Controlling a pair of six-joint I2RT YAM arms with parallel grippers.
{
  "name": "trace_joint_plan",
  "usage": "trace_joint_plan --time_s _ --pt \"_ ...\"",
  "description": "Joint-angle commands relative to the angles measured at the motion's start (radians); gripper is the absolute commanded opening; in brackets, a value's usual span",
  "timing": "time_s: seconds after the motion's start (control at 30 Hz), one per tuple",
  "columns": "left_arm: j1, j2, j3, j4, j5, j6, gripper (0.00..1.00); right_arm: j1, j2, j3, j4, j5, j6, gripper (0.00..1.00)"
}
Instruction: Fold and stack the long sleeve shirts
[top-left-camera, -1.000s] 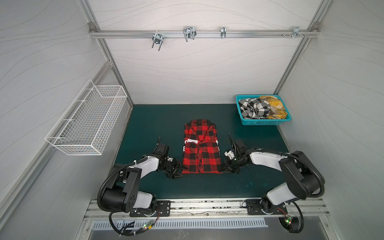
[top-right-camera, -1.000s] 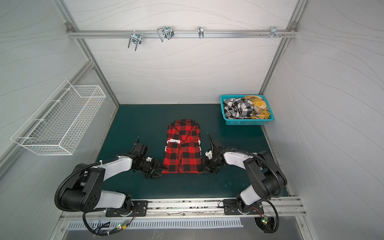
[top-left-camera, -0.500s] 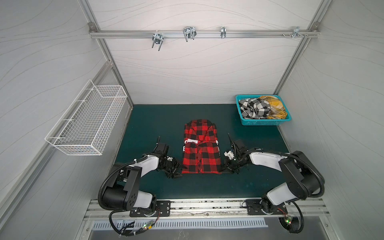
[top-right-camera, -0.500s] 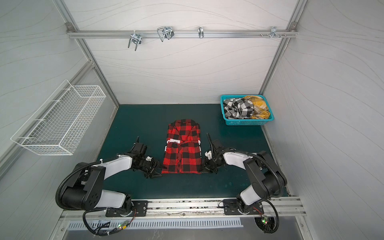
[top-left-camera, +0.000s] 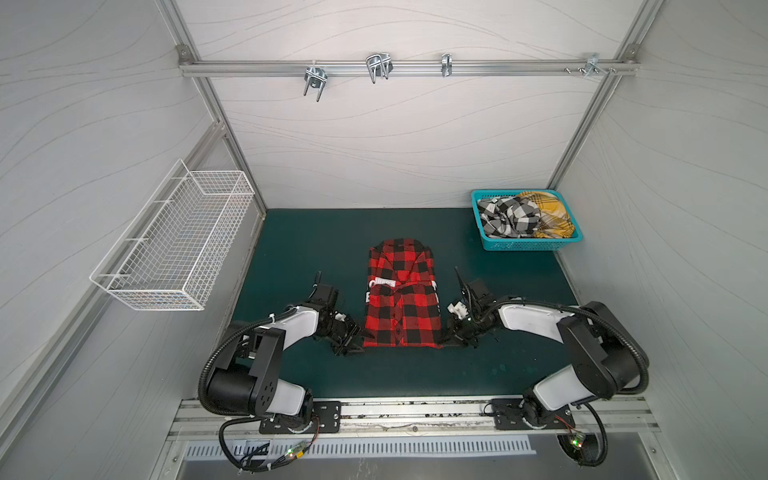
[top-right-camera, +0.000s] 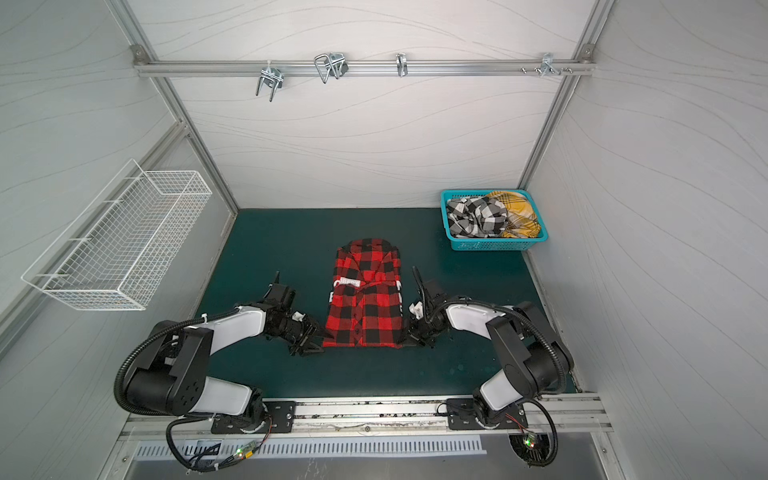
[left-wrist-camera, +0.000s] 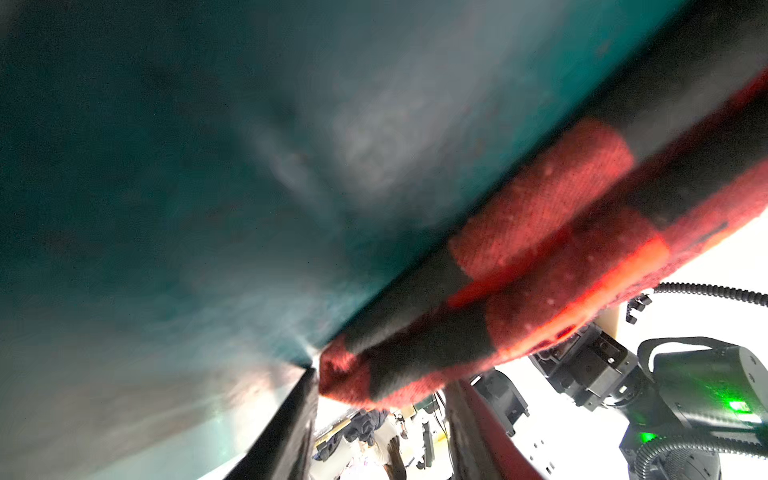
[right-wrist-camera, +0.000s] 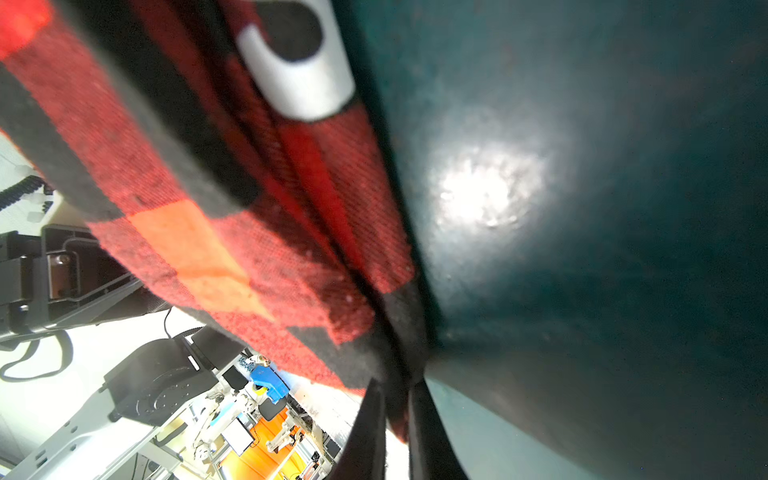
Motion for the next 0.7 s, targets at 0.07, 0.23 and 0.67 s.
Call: trace_joint_plan --time_s 0.07,0.23,0.67 --pt "0.036 0.042 -0.021 0.076 -0.293 0.031 0.52 0.007 0.009 0.012 0.003 -0.002 0.010 0.13" --pt "0.037 0.048 -0.046 0.108 -0.289 0.028 0.51 0.007 0.012 0.014 0.008 -0.007 0.013 0.13" --pt "0.061 0.091 -0.008 0.098 -0.303 0.049 0.48 0.005 0.012 0.046 -0.032 -0.005 -0.003 0.13"
